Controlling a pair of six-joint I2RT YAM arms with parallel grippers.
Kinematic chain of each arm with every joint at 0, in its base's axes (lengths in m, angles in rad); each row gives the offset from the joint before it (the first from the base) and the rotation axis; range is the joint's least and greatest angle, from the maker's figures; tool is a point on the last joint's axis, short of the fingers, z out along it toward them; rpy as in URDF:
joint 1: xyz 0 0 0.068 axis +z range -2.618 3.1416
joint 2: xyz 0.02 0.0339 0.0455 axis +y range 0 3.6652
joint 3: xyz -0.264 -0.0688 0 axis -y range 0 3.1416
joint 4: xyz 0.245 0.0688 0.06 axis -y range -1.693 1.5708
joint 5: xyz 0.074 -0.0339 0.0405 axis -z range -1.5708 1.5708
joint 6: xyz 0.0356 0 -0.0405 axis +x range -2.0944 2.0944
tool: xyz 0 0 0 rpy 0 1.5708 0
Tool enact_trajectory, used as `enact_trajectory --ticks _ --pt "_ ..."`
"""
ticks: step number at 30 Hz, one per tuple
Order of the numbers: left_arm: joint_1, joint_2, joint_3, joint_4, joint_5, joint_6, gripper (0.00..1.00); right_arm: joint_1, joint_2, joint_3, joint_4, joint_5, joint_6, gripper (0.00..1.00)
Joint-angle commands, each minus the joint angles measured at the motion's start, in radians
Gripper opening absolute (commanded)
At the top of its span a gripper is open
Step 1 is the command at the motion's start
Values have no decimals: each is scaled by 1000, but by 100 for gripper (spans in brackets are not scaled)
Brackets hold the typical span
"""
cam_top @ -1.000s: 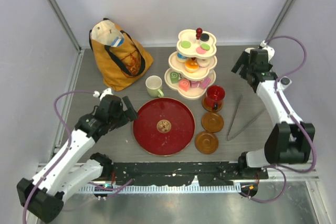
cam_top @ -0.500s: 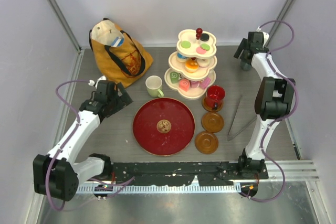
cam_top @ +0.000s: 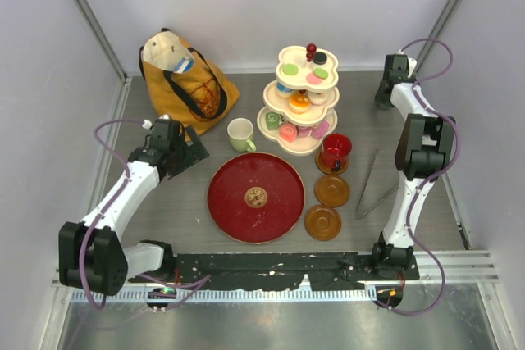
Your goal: Serve the afternoon tea
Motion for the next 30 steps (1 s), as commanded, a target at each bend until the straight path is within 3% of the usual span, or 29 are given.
enact_trajectory --ticks 1,9,14,22,25,30 --pt "6 -45 36 -23 16 4 100 0 -120 -17 18 34 -26 8" --pt "8 -214 -19 -118 62 -26 100 47 -483 -194 20 24 -52 6" --pt "8 -354 -78 -198 117 -55 100 142 -758 -317 -95 47 -23 6" --pt "8 -512 -142 -302 173 -88 99 579 -1084 -480 -226 131 15 6" --pt "6 -561 -170 -313 190 -100 100 702 -1192 -591 -237 94 84 6" --pt "6 -608 -210 -313 227 -115 100 924 -1236 -765 -254 132 193 6"
